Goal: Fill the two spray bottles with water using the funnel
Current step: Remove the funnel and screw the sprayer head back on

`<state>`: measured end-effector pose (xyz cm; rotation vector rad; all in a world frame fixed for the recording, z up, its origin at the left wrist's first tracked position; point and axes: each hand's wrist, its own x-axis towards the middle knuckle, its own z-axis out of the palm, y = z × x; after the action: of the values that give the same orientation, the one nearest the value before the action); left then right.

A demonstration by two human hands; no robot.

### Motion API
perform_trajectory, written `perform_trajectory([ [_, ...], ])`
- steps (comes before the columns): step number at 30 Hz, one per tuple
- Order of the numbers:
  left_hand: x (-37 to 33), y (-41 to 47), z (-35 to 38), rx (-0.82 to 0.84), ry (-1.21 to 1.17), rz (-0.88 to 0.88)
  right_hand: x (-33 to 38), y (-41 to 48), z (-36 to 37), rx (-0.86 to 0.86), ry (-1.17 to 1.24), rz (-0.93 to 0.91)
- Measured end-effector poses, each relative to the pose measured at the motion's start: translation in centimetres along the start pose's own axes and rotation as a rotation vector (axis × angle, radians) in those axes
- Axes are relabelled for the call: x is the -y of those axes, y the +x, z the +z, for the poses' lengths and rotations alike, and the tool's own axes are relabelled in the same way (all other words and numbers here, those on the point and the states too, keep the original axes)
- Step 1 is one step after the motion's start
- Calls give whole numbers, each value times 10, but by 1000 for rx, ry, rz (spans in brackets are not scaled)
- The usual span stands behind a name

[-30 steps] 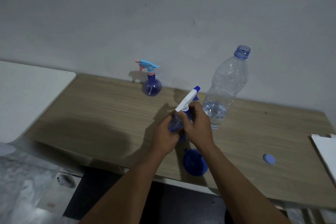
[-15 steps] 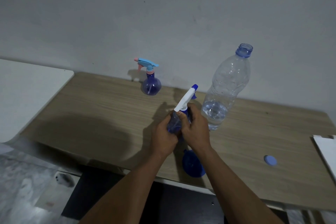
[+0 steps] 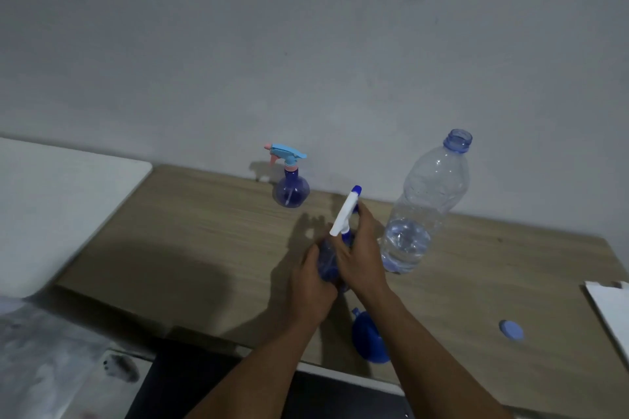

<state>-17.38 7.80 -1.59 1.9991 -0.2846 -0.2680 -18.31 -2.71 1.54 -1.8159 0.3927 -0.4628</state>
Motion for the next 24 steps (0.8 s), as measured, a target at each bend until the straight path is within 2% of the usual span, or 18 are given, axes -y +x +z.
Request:
perform_trajectory([
  [4,-11,-11,-27,19,135,49,15,3,6,-28,22,-15],
  [7,-13,-32,-59,-67,200,62,40,3,4,-9,-5,-43],
  [10,-7,-49,-96,-170,368,13,62,-10,0,106,-64,-68],
  [13,-3,-62,-131,-74,571,-140,74,-29,4,249,-163,-57],
  [15,-4,-73,-148,-72,635,-187,76,-44,9,341,-243,-19],
  [20,-9,-103,-171,-101,706,-232,74,-77,15,551,-339,34],
  [24,-9,-121,-178,-116,723,-284,74,-94,12,578,-383,67],
])
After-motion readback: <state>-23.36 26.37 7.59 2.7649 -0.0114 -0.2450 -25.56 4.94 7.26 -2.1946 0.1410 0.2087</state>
